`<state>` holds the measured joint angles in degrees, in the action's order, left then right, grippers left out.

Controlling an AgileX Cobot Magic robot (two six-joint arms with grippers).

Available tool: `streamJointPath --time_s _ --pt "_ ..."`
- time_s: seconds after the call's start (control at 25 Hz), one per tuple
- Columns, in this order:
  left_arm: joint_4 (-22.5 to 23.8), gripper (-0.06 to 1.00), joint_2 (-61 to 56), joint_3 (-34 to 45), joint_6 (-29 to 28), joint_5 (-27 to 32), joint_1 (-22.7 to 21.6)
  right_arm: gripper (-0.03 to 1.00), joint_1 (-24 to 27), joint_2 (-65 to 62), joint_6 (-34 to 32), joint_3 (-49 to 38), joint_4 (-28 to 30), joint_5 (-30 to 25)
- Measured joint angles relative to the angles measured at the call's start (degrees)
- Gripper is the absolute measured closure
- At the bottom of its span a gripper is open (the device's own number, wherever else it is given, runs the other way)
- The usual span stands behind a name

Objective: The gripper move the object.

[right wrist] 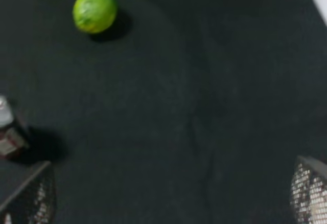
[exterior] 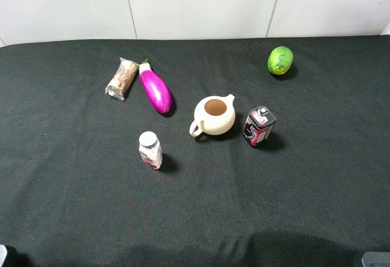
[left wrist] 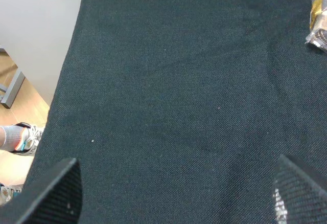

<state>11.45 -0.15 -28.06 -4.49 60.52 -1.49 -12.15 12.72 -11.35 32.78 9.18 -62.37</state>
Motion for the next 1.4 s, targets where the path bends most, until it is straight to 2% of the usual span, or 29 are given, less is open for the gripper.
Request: streamJointPath --time_s 0.56,1.12,1.24,1.4 --pt "0.0 0.15 0.0 0.0 0.0 0.0 0.0 0.27 0.0 -5.2 10.2 -4.3 -6.6 3.2" --pt "0.0 0.15 0.0 0.0 0.0 0.0 0.0 0.27 0.0 -5.2 11.3 -4.6 -7.4 3.7" --pt "0.0 0.15 0.0 0.0 0.0 0.0 0.0 0.27 2.1 -5.2 11.3 -4.6 -7.6 3.7" --pt "0.0 0.15 0.0 0.0 0.0 0.0 0.0 0.27 8.5 -5.2 12.2 -4.6 -8.5 3.7"
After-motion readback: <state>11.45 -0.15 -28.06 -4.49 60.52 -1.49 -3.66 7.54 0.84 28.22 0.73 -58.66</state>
